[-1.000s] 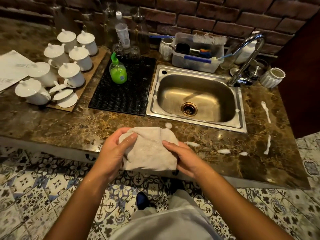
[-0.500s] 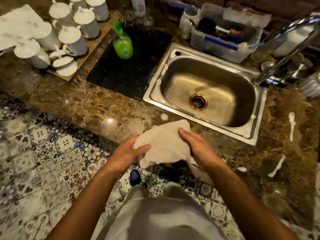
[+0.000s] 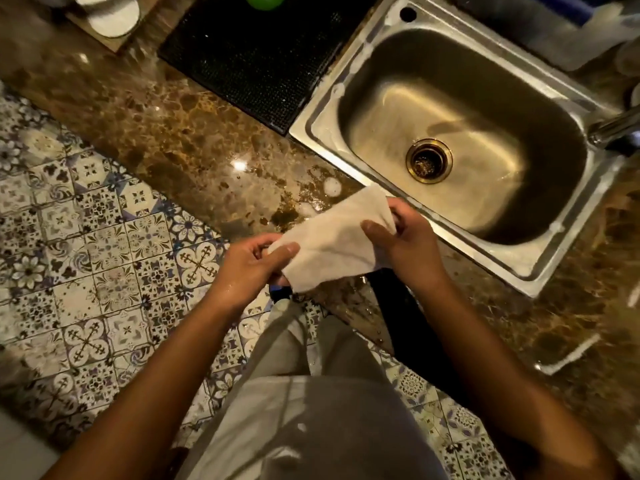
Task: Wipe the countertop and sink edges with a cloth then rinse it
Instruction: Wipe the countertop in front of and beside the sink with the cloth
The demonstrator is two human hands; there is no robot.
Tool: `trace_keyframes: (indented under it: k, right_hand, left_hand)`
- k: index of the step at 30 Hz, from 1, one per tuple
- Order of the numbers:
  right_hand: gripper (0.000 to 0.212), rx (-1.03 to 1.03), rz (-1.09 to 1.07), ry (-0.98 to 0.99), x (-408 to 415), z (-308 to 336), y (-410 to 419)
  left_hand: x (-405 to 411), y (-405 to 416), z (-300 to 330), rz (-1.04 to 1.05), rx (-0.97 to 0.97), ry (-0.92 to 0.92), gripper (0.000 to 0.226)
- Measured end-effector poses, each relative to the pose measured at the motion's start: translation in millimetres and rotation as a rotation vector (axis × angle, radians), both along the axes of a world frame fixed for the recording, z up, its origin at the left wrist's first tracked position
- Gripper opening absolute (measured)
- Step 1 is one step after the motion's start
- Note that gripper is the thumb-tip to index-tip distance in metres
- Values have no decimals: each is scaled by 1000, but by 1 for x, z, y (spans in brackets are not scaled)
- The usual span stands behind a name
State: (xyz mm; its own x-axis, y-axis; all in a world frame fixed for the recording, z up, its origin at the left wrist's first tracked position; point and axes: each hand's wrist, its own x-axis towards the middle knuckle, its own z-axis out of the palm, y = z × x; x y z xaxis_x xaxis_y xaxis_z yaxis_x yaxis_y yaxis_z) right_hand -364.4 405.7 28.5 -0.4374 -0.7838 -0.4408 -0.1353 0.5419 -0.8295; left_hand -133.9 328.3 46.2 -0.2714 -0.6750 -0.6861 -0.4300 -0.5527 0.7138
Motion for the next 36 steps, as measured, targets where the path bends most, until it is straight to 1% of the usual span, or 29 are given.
trace_keyframes:
  k: [3, 6, 9, 12, 14, 16, 18, 21, 23, 25, 26, 28, 31, 36]
  right_hand:
    - [40, -39, 26, 229, 1, -12, -24]
    - [40, -113, 31, 423, 9, -24, -49]
    - [35, -152, 25, 573, 14, -42, -68]
    - [33, -170, 37, 684, 19, -59, -81]
    - [37, -203, 42, 743, 23, -68, -85]
    - [42, -268, 25, 817, 28, -73, -83]
    - [38, -355, 43, 822, 37, -72, -81]
    - [29, -422, 188, 726, 57, -67, -82]
    - [33, -350, 274, 753, 67, -71, -85]
    - [41, -242, 311, 823, 73, -78, -87]
    - [46, -197, 325, 863, 75, -83, -87]
    - [57, -121, 380, 945, 81, -91, -86]
    - [66, -76, 459, 995, 88, -99, -88]
    - [67, -178, 621, 1032, 102, -105, -110]
  left_hand:
    - [-8, -27, -5, -27, -11, -1, 15]
    - [-14, -53, -13, -80, -36, -54, 17]
    - [-18, -72, -22, -98, -99, -67, 20]
    - [-16, -88, -26, -137, -85, -78, 19]
    - [-11, -94, -28, -184, -56, -84, 20]
    - [-3, -96, -30, -199, -140, -104, 23]
    - [11, -101, -32, -168, -299, -170, 20]
    - [34, -118, -38, -145, -509, -302, 12]
    - [51, -138, -52, -183, -682, -413, 22]
    - [67, -163, -70, -290, -840, -565, 40]
    - [74, -174, -79, -341, -883, -638, 49]
    - [86, -192, -95, -374, -903, -734, 61]
    - [92, -198, -113, -370, -897, -776, 70]
    - [88, -195, -122, -338, -938, -851, 69]
